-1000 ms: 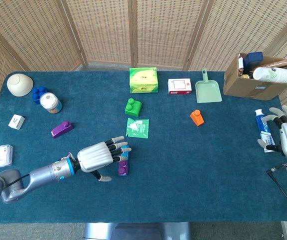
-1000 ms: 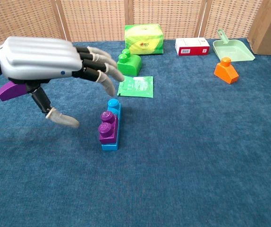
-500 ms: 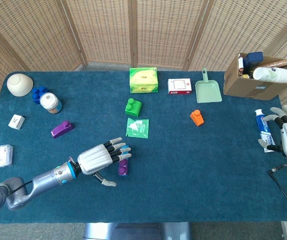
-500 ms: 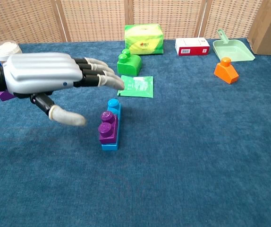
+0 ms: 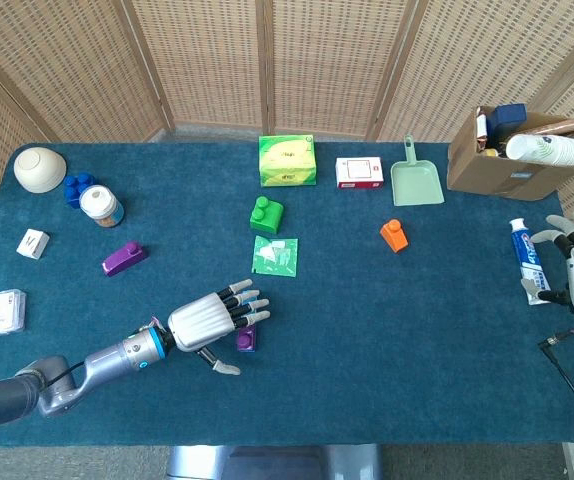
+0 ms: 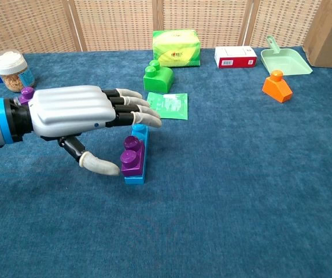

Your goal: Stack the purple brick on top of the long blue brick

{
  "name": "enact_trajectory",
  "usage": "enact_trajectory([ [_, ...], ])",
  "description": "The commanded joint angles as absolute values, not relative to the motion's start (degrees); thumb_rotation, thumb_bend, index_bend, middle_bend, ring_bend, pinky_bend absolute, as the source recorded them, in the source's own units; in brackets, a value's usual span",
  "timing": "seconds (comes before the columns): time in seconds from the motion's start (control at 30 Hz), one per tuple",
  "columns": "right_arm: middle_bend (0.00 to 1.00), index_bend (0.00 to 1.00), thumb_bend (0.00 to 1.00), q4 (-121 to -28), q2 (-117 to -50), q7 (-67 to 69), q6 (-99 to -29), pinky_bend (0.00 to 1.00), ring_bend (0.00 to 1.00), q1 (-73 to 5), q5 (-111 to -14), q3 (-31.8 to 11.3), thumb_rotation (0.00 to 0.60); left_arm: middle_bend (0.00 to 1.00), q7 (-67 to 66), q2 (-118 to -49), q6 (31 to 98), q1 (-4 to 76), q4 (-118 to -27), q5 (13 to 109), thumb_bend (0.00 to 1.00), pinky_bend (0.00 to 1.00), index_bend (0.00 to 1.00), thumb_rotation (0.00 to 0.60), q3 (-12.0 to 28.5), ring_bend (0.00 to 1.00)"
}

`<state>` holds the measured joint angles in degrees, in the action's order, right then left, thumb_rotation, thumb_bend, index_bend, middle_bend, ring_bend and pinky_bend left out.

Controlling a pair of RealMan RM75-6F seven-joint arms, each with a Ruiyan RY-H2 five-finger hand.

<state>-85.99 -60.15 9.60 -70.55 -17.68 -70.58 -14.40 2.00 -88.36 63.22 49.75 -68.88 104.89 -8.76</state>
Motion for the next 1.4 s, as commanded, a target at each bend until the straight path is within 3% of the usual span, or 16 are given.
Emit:
enact_trajectory([
  [0.03,0.19,0.34,0.16,-86.01,-60.11,9.62,-70.51,0.19,0.00,-17.67,-70.61,-14.37,0.600,0.00,2.59,-90.64,64.41,49.19,-66.19,105.75,0.12,0.00,0.00,0.000,-8.67,0.00],
  [0.87,0.18,0.34,0.16,-85.33,-59.77,10.81,-70.15,0.19,0.00,-17.25,-70.31,-14.35,0.600,0.00,7.85,-101.59,65.74,49.19,-53.98,106.10,0.09,0.00,0.00,0.000,-7.94,0.00],
  [1.4,0.19,0.34,0.16,-85.02,-59.55,11.66,-70.18,0.19,0.00,-16.86,-70.33,-14.32,0.600,0.00,8.45,-104.60,66.83,49.57,-49.24,106.77,0.09,0.00,0.00,0.000,-8.51,0.00],
])
